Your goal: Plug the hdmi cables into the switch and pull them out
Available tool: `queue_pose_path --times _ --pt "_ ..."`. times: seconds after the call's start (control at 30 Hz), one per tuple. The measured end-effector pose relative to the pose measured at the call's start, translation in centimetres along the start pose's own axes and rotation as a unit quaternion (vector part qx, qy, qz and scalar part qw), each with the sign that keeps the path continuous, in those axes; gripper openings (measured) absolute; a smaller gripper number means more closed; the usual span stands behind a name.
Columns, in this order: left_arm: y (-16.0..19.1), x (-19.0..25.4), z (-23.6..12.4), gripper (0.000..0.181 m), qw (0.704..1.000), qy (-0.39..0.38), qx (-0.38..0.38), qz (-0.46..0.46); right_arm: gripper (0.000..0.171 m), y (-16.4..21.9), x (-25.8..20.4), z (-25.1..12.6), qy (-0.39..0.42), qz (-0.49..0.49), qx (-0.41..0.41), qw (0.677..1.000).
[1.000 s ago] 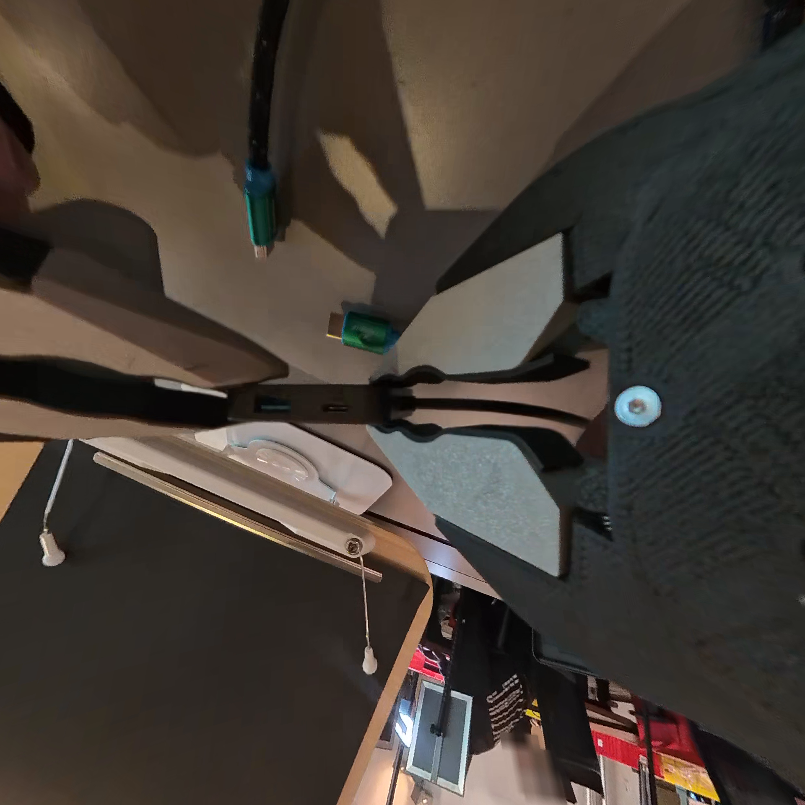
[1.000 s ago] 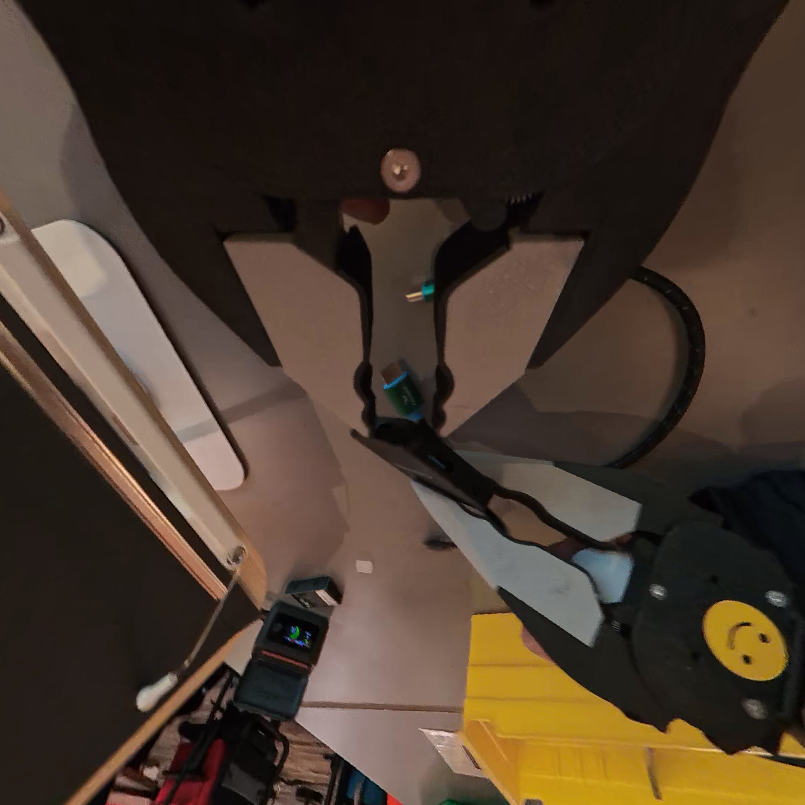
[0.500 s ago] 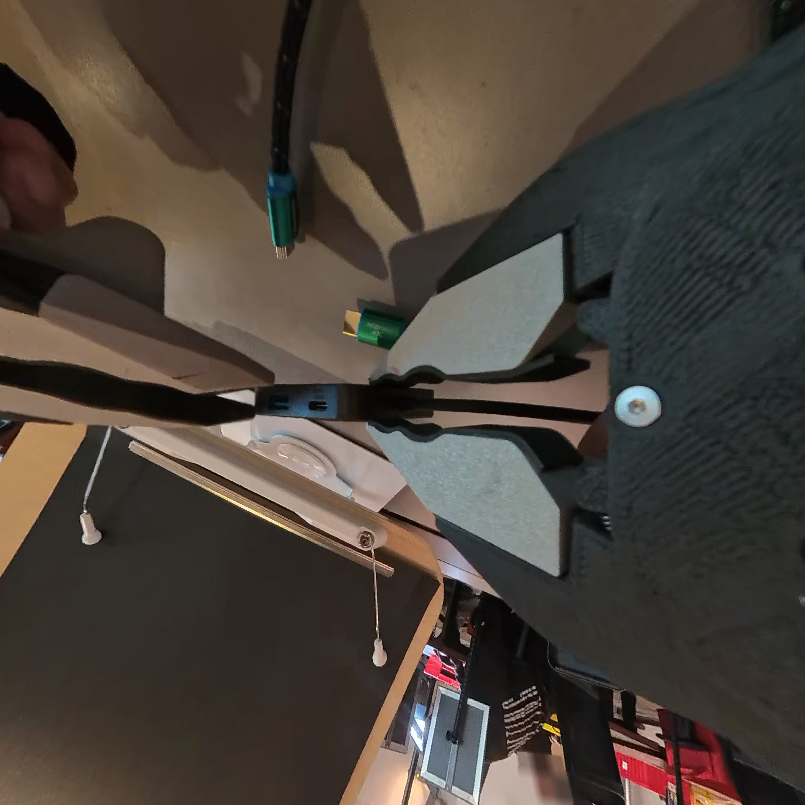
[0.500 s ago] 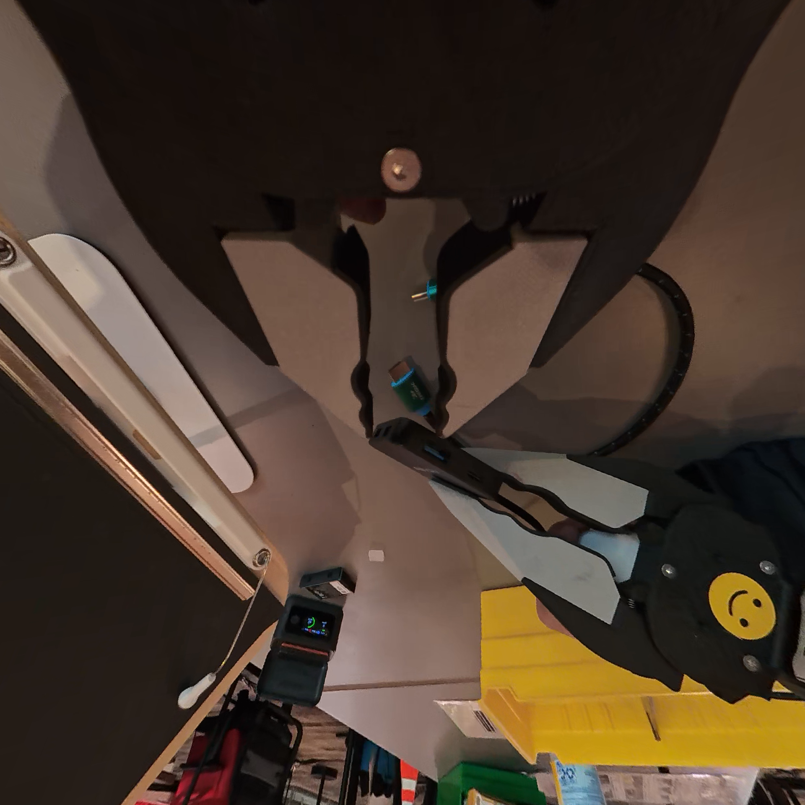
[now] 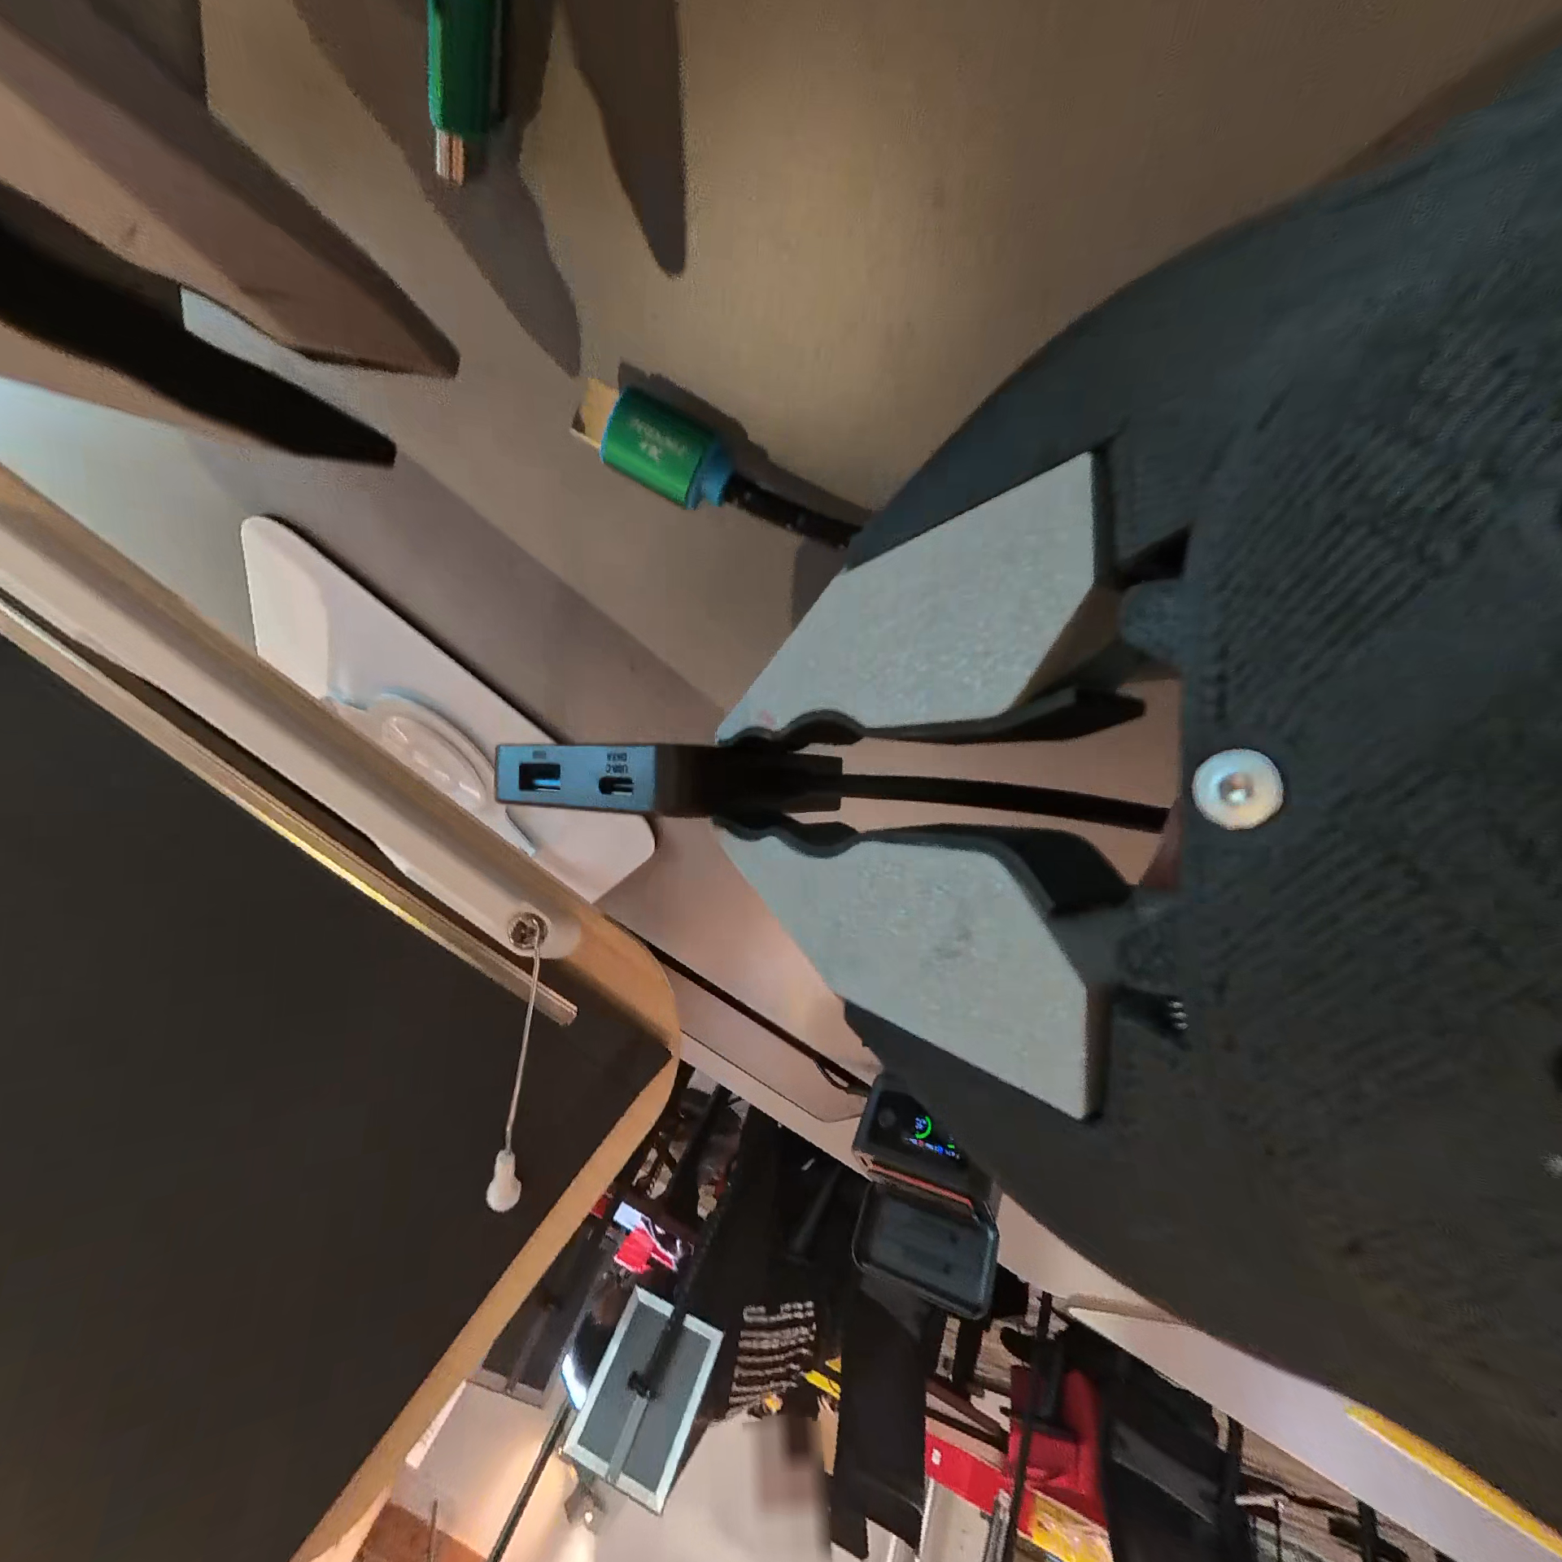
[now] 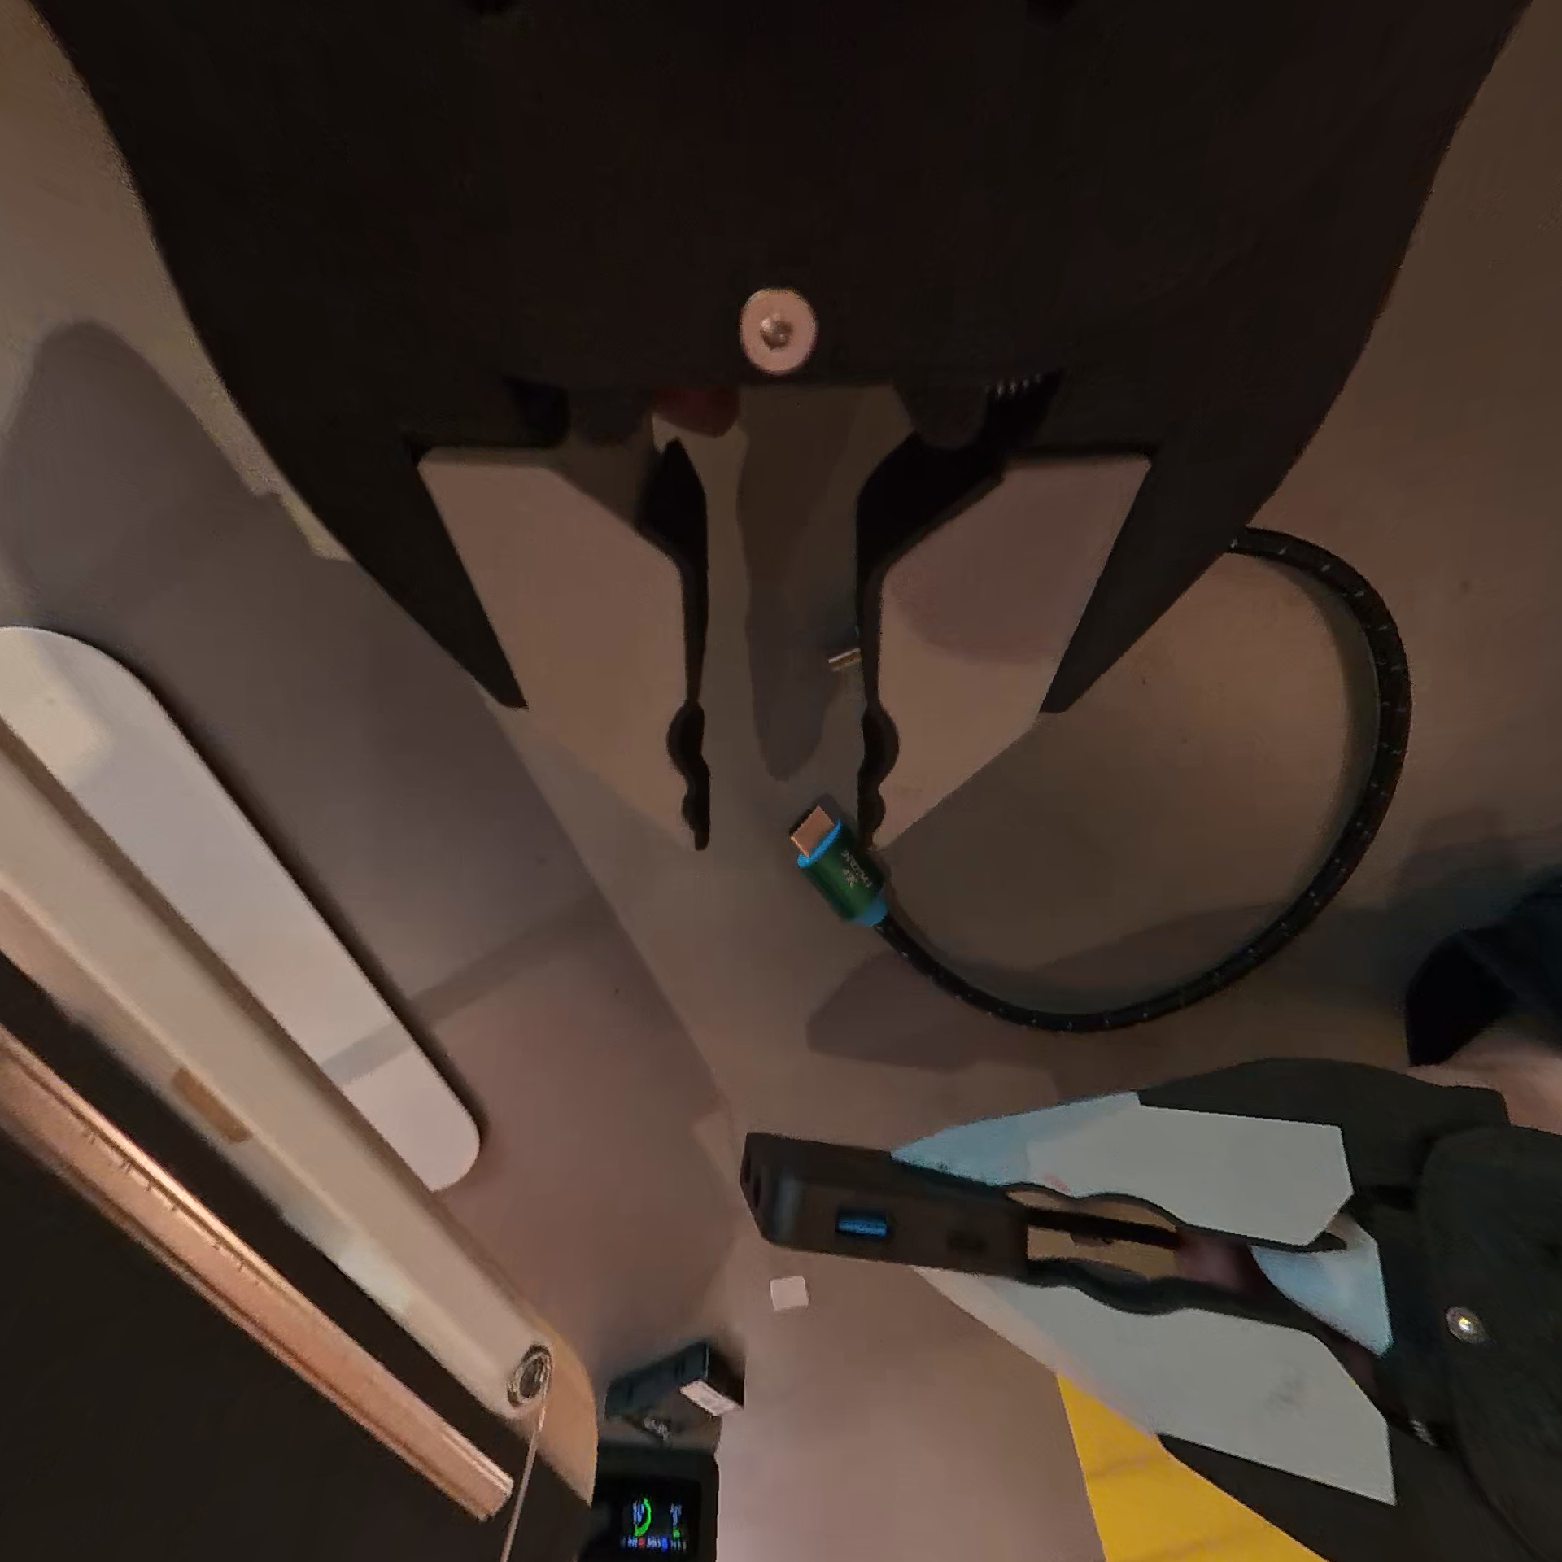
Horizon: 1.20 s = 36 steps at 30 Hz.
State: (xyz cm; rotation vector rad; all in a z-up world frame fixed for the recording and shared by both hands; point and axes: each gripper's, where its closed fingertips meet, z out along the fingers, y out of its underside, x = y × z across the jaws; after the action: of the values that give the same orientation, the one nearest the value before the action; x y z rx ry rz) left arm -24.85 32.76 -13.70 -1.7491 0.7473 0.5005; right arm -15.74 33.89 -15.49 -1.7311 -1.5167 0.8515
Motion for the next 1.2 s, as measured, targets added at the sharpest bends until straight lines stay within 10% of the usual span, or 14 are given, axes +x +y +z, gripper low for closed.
queue_pose_path --times 1.2 --pt "-0.6 -0.7 -0.1 0.011 0.999 -0.04 0.014 0.029 0.039 1.4 1.9 -0.2 0.038 0.046 -0.034 0.998"
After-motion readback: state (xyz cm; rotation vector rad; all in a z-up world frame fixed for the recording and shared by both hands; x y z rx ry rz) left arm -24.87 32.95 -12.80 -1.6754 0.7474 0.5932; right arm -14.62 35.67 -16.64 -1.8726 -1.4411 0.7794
